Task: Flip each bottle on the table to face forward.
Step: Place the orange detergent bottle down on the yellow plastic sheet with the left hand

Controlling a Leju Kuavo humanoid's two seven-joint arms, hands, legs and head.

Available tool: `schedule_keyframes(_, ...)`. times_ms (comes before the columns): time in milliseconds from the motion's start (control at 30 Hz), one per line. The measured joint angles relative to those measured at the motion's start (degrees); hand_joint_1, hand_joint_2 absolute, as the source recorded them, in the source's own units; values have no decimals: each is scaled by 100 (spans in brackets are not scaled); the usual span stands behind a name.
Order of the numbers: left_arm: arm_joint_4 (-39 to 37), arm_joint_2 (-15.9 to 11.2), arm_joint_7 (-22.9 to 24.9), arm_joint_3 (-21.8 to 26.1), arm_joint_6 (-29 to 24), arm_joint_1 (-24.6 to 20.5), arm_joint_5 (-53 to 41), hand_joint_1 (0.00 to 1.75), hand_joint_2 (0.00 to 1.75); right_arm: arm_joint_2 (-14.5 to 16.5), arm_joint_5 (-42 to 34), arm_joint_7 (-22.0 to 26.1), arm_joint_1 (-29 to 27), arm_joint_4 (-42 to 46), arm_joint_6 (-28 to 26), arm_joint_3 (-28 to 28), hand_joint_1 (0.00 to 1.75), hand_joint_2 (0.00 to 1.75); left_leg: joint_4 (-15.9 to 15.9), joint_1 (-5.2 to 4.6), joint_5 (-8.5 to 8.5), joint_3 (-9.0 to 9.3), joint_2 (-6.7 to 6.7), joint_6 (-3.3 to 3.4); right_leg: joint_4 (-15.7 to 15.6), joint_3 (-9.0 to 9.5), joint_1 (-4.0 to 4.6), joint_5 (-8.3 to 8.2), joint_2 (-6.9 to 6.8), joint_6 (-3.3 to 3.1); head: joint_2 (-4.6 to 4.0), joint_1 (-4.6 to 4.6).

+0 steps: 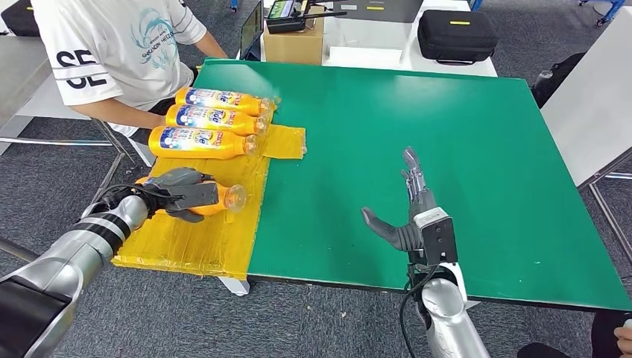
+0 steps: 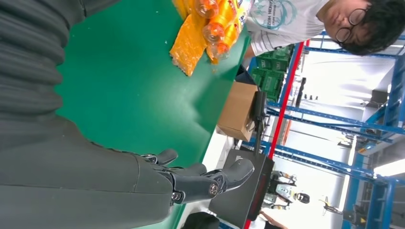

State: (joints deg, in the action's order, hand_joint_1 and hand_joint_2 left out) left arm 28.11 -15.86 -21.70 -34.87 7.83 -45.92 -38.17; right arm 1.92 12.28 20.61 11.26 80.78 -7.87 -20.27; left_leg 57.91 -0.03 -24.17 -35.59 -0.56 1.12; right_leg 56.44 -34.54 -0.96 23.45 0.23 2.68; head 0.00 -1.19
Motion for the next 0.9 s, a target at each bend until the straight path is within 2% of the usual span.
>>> schedule_keyframes(100, -31, 116, 398, -38, -454, 92, -56, 175, 175, -15, 57, -65, -93, 3, 3, 35, 0, 175, 0, -3, 0, 0, -4, 0, -2, 1, -2, 0, -2, 0, 0, 0)
schedule_keyframes(200, -33, 370, 1004, -46, -954, 218, -201, 175, 175, -29, 169, -167, -232, 62, 33, 124, 0, 175, 0, -8, 0, 0, -8, 1, -3, 4, -6, 0, -4, 1, 0, 1)
schedule_keyframes(300, -33, 629, 1424, -49, -1165, 294, -351, 175, 175, -35, 267, -229, -346, 166, 97, 221, 0, 175, 0, -13, -1, -1, -8, 1, -3, 5, -9, 0, -4, 1, -1, 0)
schedule_keyframes(433, -33, 904, 1612, -26, -1230, 331, -538, 175, 175, -33, 449, -270, -396, 250, 211, 335, 0, 175, 0, -13, -1, 0, -8, 2, -4, 5, -9, 0, -4, 1, -1, -1)
schedule_keyframes(533, -33, 1063, 1581, 17, -1173, 335, -643, 171, 175, -32, 542, -280, -392, 282, 281, 413, 0, 175, 0, -13, 0, 1, -8, 2, -3, 7, -9, 0, -4, 1, -1, -1)
schedule_keyframes(667, -38, 1170, 1336, 67, -914, 303, -718, 3, 175, -27, 583, -277, -341, 287, 331, 479, 0, 175, 0, -12, 0, 2, -7, 2, -1, 8, -8, 0, -4, 1, 0, -2)
schedule_keyframes(900, -97, 1267, 1065, 141, -764, 296, -740, 0, 175, -20, 516, -245, -262, 285, 398, 511, 0, 175, 0, -11, 1, 2, -6, 2, -1, 7, -7, 0, -3, 1, 0, -1)
